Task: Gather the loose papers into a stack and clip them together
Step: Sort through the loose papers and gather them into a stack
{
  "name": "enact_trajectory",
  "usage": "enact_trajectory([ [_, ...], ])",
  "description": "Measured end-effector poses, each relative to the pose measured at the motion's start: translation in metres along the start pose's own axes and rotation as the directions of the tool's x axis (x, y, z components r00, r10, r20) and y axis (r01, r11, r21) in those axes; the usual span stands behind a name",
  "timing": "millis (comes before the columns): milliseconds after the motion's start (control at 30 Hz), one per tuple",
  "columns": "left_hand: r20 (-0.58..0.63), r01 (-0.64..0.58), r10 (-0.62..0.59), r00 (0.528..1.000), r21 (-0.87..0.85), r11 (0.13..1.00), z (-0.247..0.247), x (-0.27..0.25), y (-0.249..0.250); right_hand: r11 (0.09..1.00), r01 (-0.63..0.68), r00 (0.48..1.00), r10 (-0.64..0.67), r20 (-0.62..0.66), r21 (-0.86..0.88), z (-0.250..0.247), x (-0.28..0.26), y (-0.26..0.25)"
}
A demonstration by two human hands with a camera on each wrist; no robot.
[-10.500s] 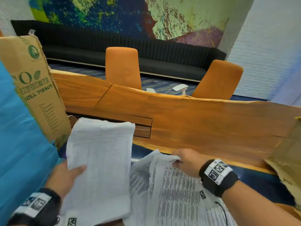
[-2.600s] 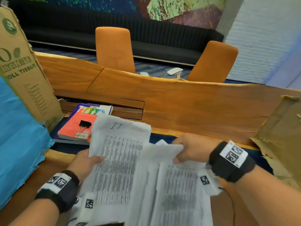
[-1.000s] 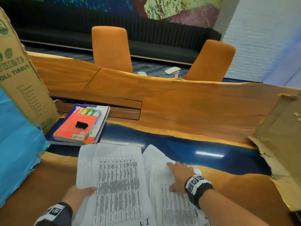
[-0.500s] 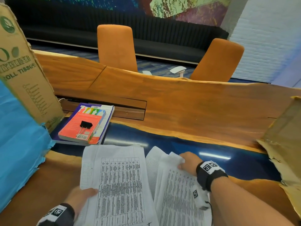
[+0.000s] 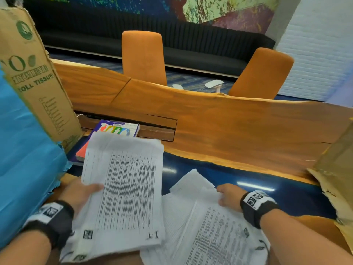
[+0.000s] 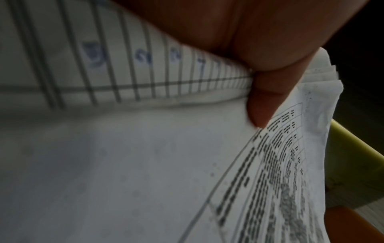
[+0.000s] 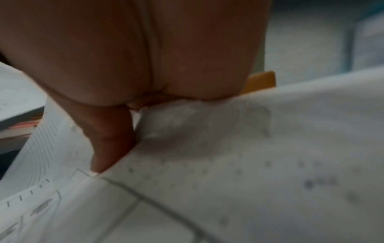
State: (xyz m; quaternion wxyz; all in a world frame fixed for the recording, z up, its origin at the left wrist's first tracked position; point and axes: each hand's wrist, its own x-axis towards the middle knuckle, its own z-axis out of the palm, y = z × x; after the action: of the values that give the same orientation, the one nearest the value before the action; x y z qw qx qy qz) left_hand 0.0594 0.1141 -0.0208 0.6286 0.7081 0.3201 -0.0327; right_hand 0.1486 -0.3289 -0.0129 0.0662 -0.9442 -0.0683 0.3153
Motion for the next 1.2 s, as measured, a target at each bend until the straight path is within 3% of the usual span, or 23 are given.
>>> enact_trajectory([
  [100, -0.013, -0.085, 0.086, 0.996, 0.033, 0.996, -0.003, 0.014, 0.03, 0.99, 0.061, 0.998, -0.06, 0.007, -0.124, -0.036, -0.026, -0.004],
  [233, 0.063, -0.08, 0.081, 0.995, -0.02, 0.997, 0.002, 0.028, 0.041, 0.97, 0.183, 0.983, -0.177, 0.054, -0.16, -0.076, -0.061, -0.011],
  [367, 0.096, 0.025, -0.025, 0.995, -0.006, 1.0, 0.031, 0.025, 0.016, 0.946, 0.321, 0.94, -0.312, 0.142, -0.048, -0.102, -0.079, -0.036],
  [500, 0.2, 0.156, -0.162, 0.966, 0.047, 0.987, 0.078, -0.005, -0.021, 0.918, 0.396, 0.916, -0.396, 0.068, 0.006, -0.108, -0.056, -0.062],
  [600, 0.219, 0.216, -0.233, 0.947, 0.102, 0.971, 0.103, -0.028, -0.046, 0.948, 0.316, 0.948, -0.315, 0.035, -0.029, -0.094, -0.03, -0.078],
  [733, 0.238, 0.273, -0.276, 0.931, 0.047, 0.961, 0.11, -0.041, -0.064, 0.963, 0.253, 0.964, -0.259, -0.061, -0.088, -0.072, -0.003, -0.095],
  [867, 0.28, 0.393, -0.363, 0.889, -0.057, 0.918, 0.101, -0.045, -0.058, 0.985, 0.169, 0.953, -0.156, -0.261, 0.027, -0.059, 0.013, -0.094],
  [967, 0.243, 0.374, -0.363, 0.9, 0.0, 0.927, 0.092, -0.045, -0.048, 0.978, 0.028, 0.936, 0.047, -0.348, 0.208, -0.055, 0.007, -0.075],
  [1067, 0.183, 0.326, -0.343, 0.921, 0.12, 0.938, 0.084, -0.045, -0.042, 0.83, -0.173, 0.907, 0.344, -0.243, 0.53, -0.032, -0.009, -0.033],
  [1200, 0.178, 0.331, -0.353, 0.919, 0.14, 0.933, 0.088, -0.049, -0.032, 0.763, -0.374, 0.897, 0.443, -0.005, 0.528, 0.031, -0.027, -0.005],
])
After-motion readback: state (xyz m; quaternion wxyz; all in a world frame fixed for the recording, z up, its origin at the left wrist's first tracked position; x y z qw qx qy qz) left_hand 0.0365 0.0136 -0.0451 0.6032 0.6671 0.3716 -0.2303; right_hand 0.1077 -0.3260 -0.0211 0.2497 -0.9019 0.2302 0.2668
